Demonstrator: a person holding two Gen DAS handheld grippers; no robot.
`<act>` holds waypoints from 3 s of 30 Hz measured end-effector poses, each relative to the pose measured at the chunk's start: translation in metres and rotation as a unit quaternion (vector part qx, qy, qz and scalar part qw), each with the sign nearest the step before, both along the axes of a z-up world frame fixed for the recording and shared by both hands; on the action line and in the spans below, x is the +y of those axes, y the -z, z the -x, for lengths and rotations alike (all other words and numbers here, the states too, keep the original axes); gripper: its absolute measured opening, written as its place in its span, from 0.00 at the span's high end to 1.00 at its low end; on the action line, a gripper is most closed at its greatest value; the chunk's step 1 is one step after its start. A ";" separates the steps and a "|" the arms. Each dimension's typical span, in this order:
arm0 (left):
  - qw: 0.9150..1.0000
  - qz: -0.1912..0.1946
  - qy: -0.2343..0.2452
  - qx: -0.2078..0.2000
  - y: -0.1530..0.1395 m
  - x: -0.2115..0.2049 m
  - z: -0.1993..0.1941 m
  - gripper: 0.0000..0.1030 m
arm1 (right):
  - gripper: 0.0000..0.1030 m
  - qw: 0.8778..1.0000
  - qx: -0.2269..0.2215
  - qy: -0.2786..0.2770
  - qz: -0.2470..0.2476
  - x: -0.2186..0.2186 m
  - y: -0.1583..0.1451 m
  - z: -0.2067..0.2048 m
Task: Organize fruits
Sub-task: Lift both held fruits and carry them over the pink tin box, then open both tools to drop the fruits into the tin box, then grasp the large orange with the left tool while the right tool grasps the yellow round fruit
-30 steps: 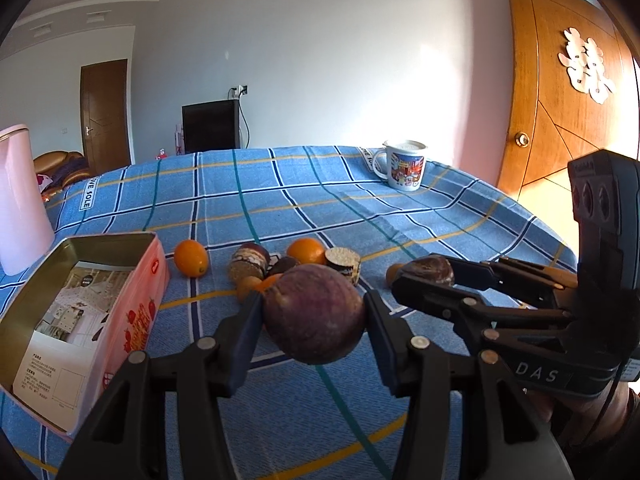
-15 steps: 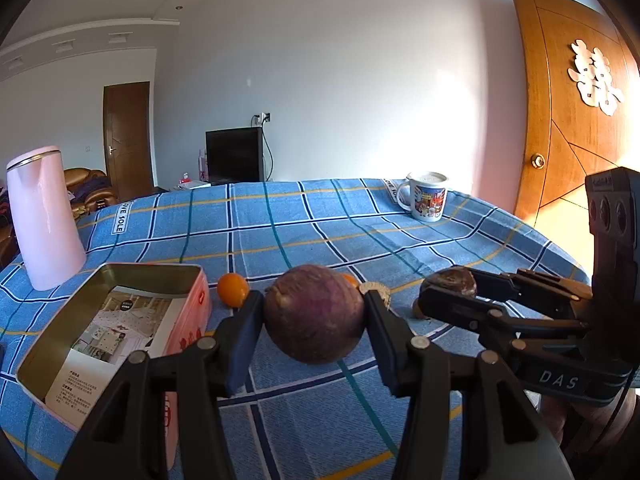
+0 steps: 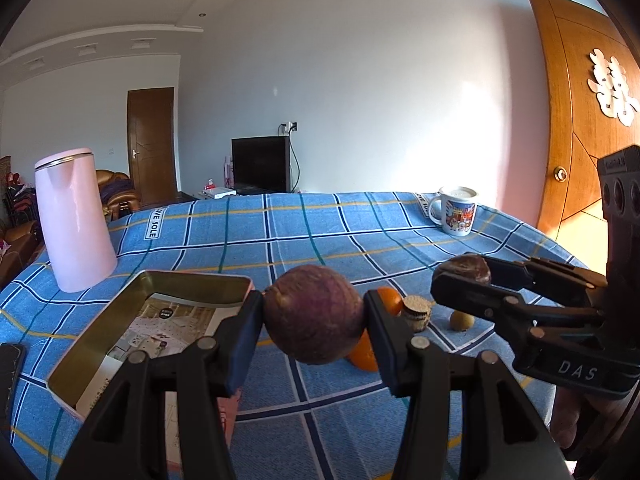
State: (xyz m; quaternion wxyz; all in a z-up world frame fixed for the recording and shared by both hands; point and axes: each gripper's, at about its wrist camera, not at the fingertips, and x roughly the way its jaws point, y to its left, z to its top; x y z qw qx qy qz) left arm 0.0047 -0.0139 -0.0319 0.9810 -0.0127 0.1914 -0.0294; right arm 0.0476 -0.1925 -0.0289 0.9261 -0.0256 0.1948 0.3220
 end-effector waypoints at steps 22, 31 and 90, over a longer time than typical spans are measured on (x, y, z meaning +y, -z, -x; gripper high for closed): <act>0.994 0.035 -0.098 0.025 0.000 0.104 -0.014 0.49 | 0.56 0.995 0.014 -0.088 0.042 0.102 -0.012 -0.032; 0.989 0.045 -0.131 0.059 0.014 0.141 -0.023 0.49 | 0.56 0.986 0.057 -0.134 0.082 0.165 0.016 -0.044; 0.977 0.002 0.098 0.190 0.048 -0.053 -0.078 0.45 | 0.66 0.973 0.191 0.074 0.105 -0.047 0.067 -0.078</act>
